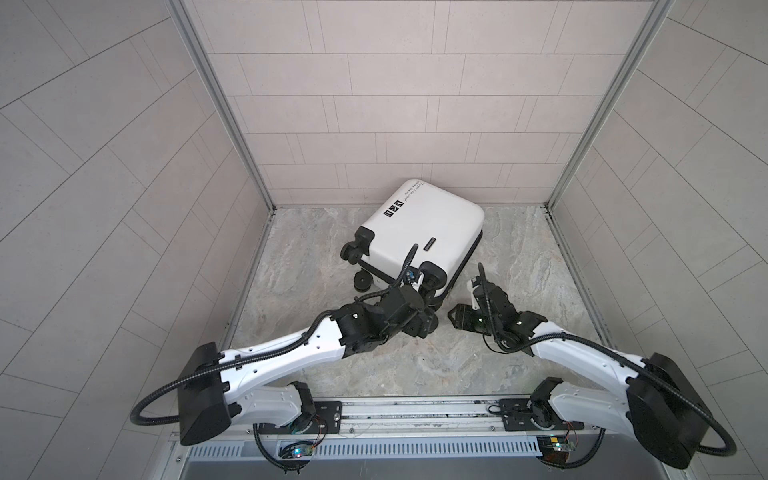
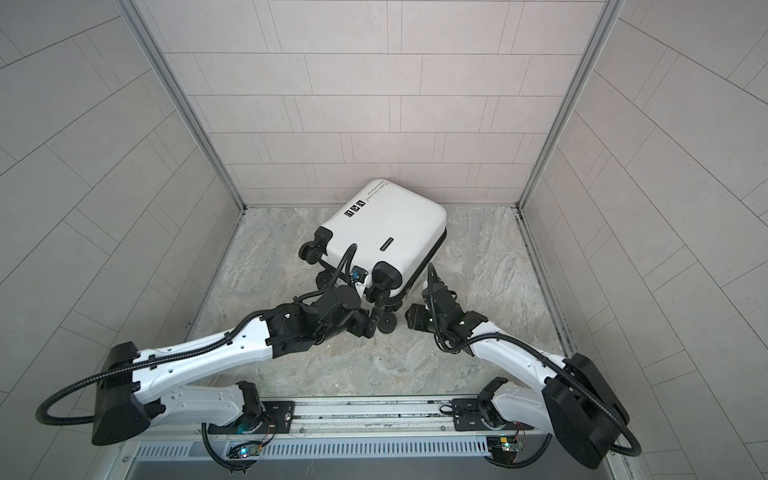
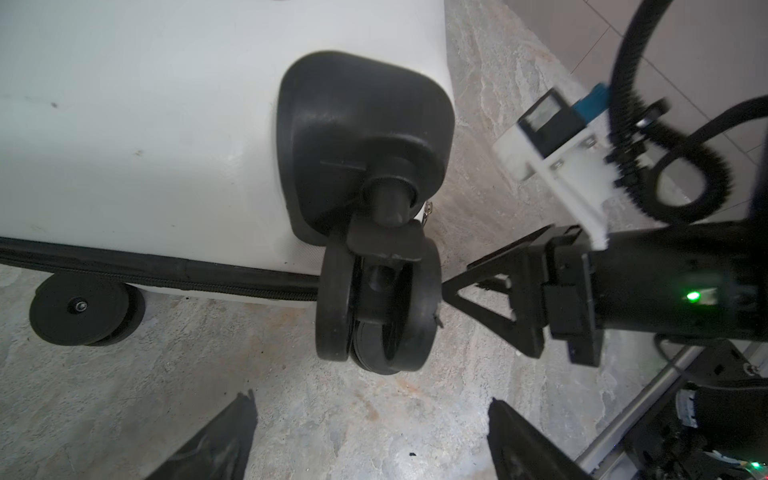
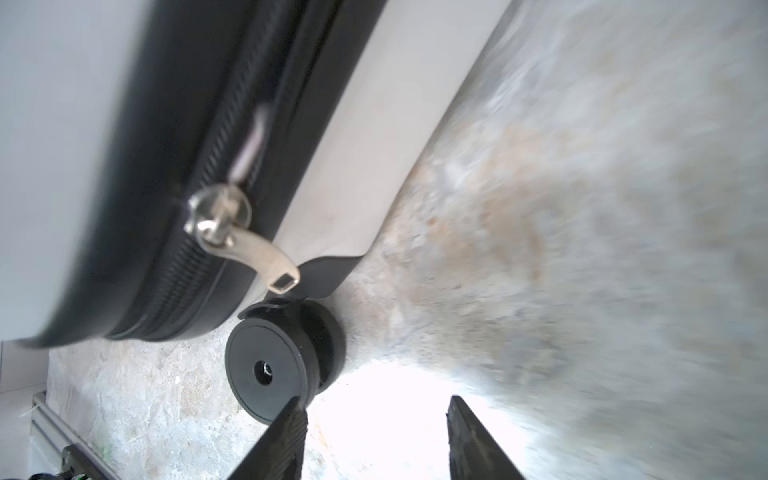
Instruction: Pack the luggage
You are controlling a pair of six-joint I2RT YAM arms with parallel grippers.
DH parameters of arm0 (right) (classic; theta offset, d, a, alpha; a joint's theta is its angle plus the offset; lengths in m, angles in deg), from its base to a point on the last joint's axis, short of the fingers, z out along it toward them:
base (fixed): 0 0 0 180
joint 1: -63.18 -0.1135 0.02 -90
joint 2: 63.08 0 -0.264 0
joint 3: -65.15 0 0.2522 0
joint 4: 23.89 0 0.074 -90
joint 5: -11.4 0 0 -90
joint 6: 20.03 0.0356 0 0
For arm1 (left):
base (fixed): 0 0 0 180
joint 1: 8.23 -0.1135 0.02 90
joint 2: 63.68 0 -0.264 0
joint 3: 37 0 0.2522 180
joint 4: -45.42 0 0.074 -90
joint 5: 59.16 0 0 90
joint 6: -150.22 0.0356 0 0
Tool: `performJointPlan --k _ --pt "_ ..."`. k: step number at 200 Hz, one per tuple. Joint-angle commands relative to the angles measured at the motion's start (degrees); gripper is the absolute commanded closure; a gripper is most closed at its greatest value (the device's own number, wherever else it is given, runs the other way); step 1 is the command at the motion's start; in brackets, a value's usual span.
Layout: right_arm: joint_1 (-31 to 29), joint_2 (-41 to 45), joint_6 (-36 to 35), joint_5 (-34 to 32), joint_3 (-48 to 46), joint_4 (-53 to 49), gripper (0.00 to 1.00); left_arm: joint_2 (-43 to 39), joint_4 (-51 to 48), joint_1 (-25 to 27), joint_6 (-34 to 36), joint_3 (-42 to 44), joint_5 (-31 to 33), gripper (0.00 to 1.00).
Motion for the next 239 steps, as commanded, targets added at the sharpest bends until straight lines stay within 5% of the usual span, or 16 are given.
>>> performJointPlan --k 1,92,239 --pt "2.8 5.3 -3.6 -1.3 -1.1 -8.6 0.41 2.1 -1.1 0.1 0.4 -1.9 1.0 0.07" --pt "8.0 15.1 -5.2 -0.7 -3.4 -13.9 0.37 9.6 4.0 -2.8 -0.1 -5.6 -0.1 0.08" --pt "8.2 15.9 -9.0 0.3 1.5 -16.9 0.4 14.4 8.8 -4.7 -1.2 -7.4 -3.3 0.31"
